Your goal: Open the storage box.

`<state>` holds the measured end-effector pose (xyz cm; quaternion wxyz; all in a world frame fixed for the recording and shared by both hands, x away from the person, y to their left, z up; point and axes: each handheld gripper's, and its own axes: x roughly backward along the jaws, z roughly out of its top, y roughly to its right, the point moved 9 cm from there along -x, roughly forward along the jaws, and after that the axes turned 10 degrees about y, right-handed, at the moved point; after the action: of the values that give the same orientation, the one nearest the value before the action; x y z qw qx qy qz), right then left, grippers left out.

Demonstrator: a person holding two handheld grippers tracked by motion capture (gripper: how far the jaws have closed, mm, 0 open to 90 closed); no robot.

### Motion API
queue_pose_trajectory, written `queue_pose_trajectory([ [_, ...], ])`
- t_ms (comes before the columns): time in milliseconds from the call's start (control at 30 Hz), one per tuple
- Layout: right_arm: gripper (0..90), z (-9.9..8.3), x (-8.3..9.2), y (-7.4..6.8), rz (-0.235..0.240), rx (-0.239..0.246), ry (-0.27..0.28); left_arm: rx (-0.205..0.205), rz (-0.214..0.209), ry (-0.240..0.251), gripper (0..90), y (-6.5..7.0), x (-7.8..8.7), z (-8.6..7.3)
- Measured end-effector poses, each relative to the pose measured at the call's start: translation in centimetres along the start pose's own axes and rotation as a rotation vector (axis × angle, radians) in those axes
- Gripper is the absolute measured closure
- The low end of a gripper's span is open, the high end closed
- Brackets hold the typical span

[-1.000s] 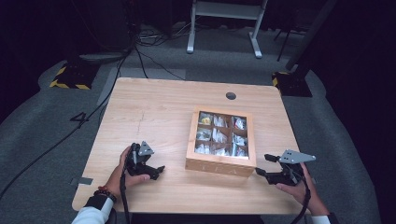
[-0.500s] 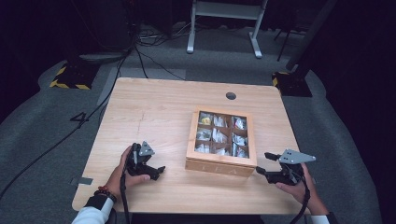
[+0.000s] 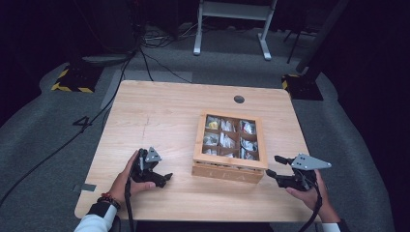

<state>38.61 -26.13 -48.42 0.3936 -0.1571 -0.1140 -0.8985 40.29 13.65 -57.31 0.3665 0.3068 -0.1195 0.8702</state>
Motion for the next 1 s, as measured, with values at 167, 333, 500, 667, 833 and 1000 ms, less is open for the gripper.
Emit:
queue_pose_trajectory([
  [167, 36.9, 0.6, 0.2, 0.1, -0.002, 0.001, 0.016, -0.002, 0.0, 0.0, 0.5, 0.0, 0.0, 0.0],
  [333, 35.5, 1.4, 0.4, 0.4, -0.005, -0.001, 0.036, -0.002, -0.001, -0.003, 0.5, 0.0, 0.0, 0.0],
  [500, 40.0, 2.0, 0.4, 0.7, -0.029, -0.002, 0.057, -0.002, -0.001, -0.003, 0.5, 0.0, 0.0, 0.0],
  [667, 40.6, 2.3, -0.2, 0.9, -0.05, 0.012, 0.045, -0.002, -0.001, -0.003, 0.5, 0.0, 0.0, 0.0],
  [833, 40.4, 3.5, 0.1, 1.3, -0.064, 0.007, 0.077, -0.002, -0.001, -0.003, 0.5, 0.0, 0.0, 0.0],
  [1000, 38.7, 4.5, 0.1, 1.9, -0.06, 0.003, 0.101, -0.002, -0.002, -0.003, 0.5, 0.0, 0.0, 0.0],
])
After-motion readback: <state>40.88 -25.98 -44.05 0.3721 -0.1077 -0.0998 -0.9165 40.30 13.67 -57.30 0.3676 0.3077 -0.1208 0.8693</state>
